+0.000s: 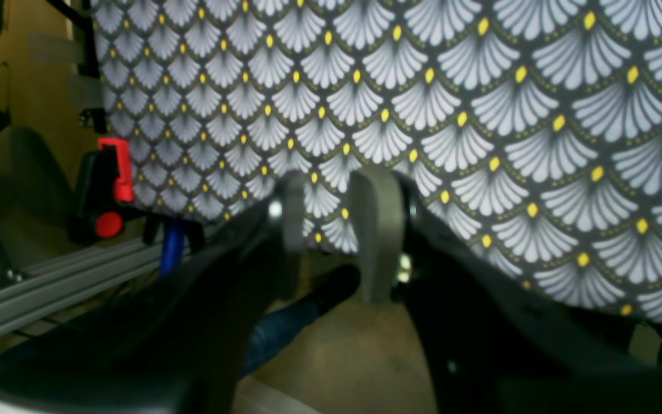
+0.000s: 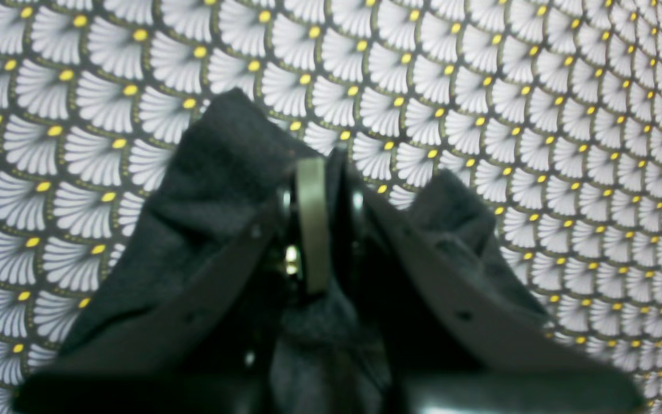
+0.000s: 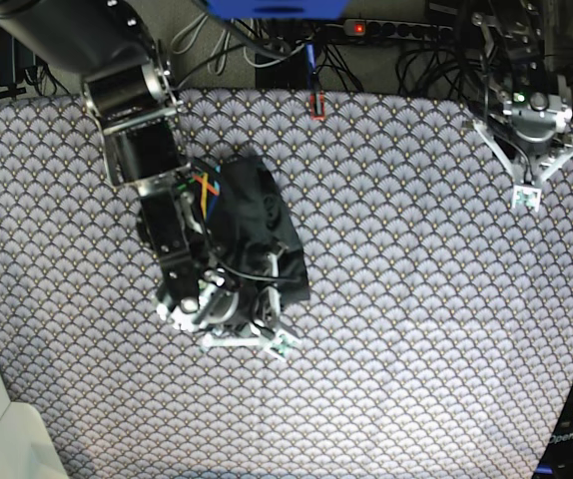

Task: Fold the T-shirt properly
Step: 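Grasp the bundle's edge with the right gripper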

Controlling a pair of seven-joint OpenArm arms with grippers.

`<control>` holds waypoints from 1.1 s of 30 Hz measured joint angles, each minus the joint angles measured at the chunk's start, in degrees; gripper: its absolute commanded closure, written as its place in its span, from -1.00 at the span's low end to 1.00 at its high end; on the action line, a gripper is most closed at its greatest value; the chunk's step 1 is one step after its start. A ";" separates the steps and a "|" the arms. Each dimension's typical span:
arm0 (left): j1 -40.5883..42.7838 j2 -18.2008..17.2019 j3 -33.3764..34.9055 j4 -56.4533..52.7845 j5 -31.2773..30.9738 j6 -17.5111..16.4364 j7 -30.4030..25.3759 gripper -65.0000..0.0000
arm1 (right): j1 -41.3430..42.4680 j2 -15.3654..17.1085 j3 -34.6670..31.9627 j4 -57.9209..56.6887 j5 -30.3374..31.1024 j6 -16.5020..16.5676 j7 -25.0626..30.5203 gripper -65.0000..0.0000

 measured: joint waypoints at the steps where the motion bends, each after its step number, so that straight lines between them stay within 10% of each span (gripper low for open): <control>1: 0.02 0.02 0.00 0.00 -0.07 -0.02 0.00 0.47 | 0.20 0.02 0.04 -0.90 -0.07 -0.02 0.48 1.00; 33: 0.02 0.04 0.00 0.02 0.00 -0.02 0.00 0.47 | -0.17 0.13 0.26 -0.31 -0.17 -0.02 3.30 0.91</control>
